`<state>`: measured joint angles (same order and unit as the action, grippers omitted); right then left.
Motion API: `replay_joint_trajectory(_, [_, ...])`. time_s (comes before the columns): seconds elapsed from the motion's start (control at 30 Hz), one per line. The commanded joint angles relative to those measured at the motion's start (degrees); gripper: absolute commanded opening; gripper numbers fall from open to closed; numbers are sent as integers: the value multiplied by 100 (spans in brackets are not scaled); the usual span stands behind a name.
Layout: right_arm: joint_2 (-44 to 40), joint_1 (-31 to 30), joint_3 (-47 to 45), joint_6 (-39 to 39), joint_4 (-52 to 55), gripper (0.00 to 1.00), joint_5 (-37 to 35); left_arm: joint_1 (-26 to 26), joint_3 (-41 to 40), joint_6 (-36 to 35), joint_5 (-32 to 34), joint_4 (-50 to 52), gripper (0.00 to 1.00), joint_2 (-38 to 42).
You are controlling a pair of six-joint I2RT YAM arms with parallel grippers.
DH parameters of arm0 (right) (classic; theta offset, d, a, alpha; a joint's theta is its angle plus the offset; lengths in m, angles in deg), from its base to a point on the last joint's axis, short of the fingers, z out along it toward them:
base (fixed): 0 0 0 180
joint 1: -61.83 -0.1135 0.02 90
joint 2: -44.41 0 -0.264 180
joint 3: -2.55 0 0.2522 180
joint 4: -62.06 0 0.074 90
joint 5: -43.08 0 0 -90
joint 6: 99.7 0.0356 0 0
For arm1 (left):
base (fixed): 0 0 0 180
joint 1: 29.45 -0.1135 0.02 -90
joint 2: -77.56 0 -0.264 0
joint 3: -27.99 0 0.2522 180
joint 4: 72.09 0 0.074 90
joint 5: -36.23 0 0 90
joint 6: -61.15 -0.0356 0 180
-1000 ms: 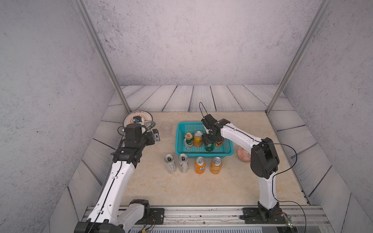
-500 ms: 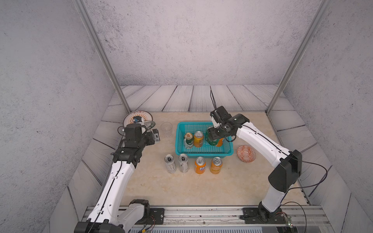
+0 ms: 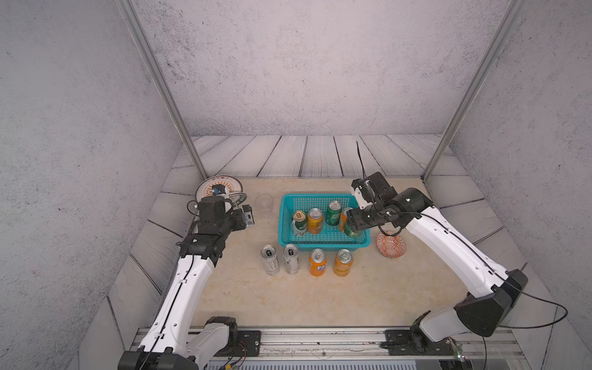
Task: Take out the drinks from the basket
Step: Pick up the drink from the basket, then place the drink at the center of the board.
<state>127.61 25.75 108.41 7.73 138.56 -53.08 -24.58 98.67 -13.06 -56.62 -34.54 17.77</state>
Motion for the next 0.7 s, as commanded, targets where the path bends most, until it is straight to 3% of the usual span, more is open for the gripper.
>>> replay_joint_trajectory(0.0, [-585, -31, -286, 231, -8, 62, -152, -75, 55, 36, -40, -2, 99, -36])
replay_joint_trajectory(0.3, [-1452, -40, -1647, 466, -199, 62, -294, -75, 54, 37, -63, -11, 99, -38])
replay_joint_trajectory(0.67, [-1852, -40, -2867, 714, -866, 61, -515, -75, 39, 20, -27, -10, 99, -33])
